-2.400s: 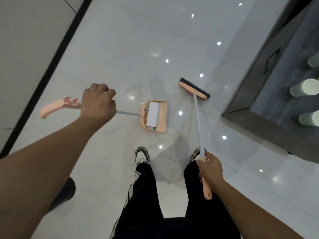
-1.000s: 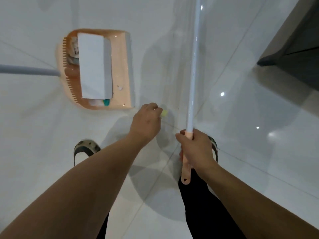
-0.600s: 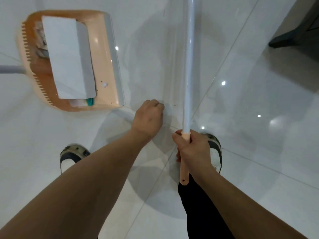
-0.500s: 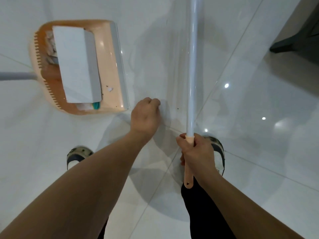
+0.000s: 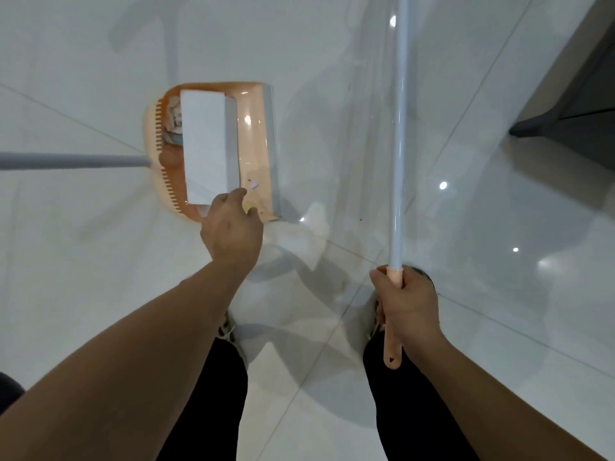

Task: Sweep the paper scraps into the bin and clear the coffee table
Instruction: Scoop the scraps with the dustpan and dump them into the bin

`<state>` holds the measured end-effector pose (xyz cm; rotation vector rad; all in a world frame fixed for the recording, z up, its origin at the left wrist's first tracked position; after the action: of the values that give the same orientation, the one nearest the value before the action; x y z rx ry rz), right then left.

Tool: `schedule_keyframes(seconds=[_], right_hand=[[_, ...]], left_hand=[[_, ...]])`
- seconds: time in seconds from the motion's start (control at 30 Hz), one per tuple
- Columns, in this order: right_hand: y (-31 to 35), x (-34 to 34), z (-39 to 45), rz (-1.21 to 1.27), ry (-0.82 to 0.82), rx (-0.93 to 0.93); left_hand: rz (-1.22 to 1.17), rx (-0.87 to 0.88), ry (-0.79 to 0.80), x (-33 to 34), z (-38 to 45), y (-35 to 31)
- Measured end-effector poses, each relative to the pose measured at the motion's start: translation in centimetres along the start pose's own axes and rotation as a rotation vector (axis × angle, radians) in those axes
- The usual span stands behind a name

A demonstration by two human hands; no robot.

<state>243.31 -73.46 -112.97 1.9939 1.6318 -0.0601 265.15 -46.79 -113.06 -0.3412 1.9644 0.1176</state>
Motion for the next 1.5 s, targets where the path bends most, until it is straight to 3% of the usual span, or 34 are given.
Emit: schedule_keyframes(seconds=[0.23, 0.4, 0.53, 0.83, 1.03, 1.13, 1.27, 1.33, 1.5], right_hand=[[5.3, -4.2, -8.8, -0.024, -0.019, 0.022], [9.5, -6.9, -17.6, 0.010, 0.036, 0.080], [13.3, -9.4, -25.1, 0.033, 0.037, 0.060], [18.3, -12.3, -41.0, 0.143, 0.085, 0.127], [19.2, -12.4, -48.6, 0.170, 0.124, 0.116], [19.5, -11.1, -51.2, 0.183, 0.118, 0.110], [20.2, -8.6, -52.9, 0.200, 0.118, 0.095], [20.7, -7.5, -53.1, 0.200, 0.100, 0.082], [22.2, -5.9, -53.3, 0.158, 0.103, 0.045]], left_hand=[[0.042, 0.127, 0.118, -10.2, -6.1, -1.8], [-0.078, 0.185, 0.146, -22.1, -10.9, -3.5], [-0.025, 0.363, 0.128, -32.5, -14.8, -5.5], [0.008, 0.638, 0.022, -55.6, -21.3, -9.6], [0.150, 0.813, -0.262, -70.7, -21.5, -5.9], [0.259, 0.604, -0.193, -72.1, -17.2, 0.0], [0.205, 0.337, 0.066, -68.8, -12.6, 8.4], [0.106, 0.309, 0.165, -66.8, -12.2, 11.0], [0.093, 0.302, 0.129, -65.0, -13.1, 12.8]])
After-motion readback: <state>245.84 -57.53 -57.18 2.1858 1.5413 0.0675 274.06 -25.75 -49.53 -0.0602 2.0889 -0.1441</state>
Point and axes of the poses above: each hand's wrist, its own z-axis towards the middle knuckle, its own x-axis out of the palm, y = z × x, the point moved 10 cm from there along z, towards the middle knuckle, and after that the axes turned 2 degrees about -x, right-handed, at the moved point
